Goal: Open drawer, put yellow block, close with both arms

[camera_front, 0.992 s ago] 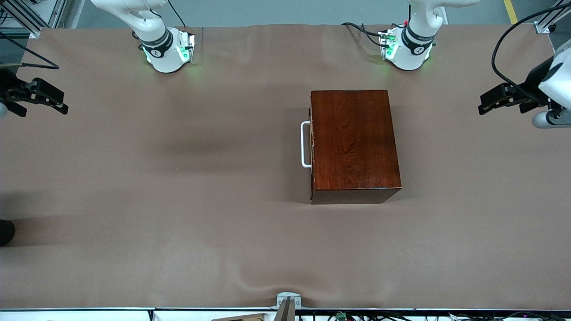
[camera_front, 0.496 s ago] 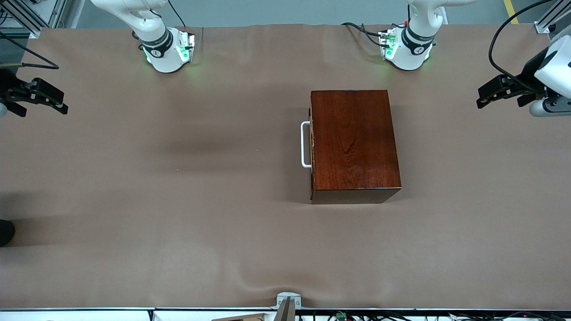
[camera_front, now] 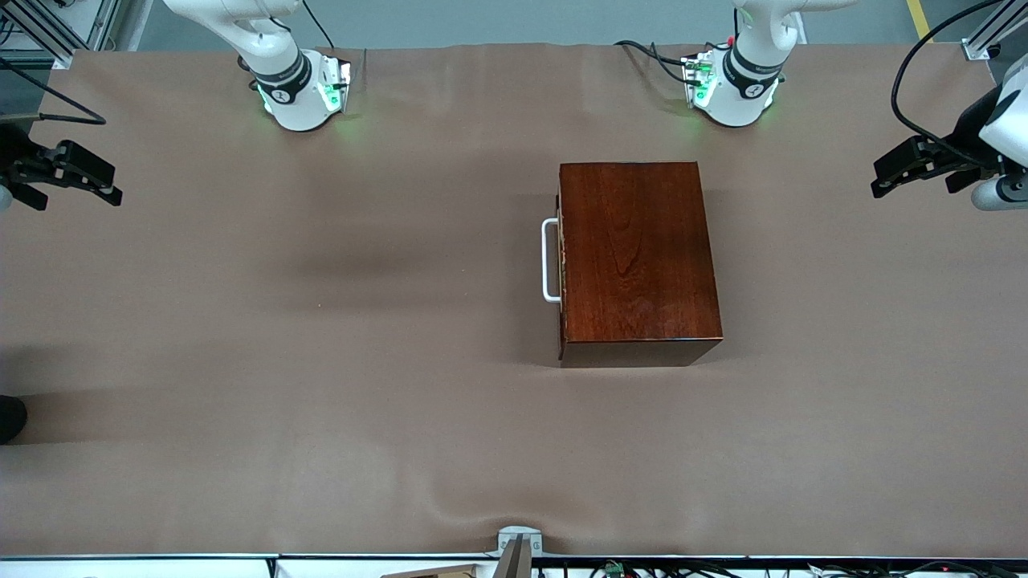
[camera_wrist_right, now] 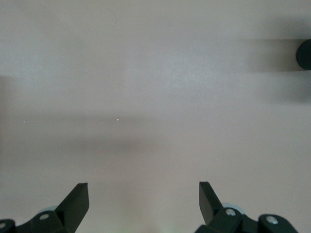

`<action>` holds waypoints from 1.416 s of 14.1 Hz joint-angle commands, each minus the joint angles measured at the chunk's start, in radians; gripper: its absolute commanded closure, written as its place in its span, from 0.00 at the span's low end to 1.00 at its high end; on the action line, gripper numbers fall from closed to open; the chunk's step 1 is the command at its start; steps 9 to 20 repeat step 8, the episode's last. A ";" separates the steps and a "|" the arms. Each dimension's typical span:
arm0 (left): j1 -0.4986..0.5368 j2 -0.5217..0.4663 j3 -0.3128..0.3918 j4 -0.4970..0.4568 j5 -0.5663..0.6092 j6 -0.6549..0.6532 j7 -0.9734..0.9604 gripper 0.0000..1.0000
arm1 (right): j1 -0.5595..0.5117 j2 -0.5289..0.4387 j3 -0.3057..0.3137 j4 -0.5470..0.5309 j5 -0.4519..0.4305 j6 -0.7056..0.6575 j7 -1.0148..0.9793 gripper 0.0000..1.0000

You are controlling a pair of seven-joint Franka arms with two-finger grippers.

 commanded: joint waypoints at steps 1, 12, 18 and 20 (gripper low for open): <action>0.010 0.001 -0.009 0.017 0.020 0.001 0.008 0.00 | -0.022 -0.007 0.012 -0.002 0.017 -0.006 0.006 0.00; 0.012 0.000 -0.011 0.017 0.035 -0.005 0.001 0.00 | -0.022 -0.007 0.012 -0.002 0.017 -0.011 0.006 0.00; 0.012 0.000 -0.011 0.017 0.035 -0.005 0.001 0.00 | -0.022 -0.007 0.012 -0.002 0.017 -0.011 0.006 0.00; 0.012 0.000 -0.011 0.017 0.035 -0.005 0.001 0.00 | -0.022 -0.007 0.012 -0.002 0.017 -0.011 0.006 0.00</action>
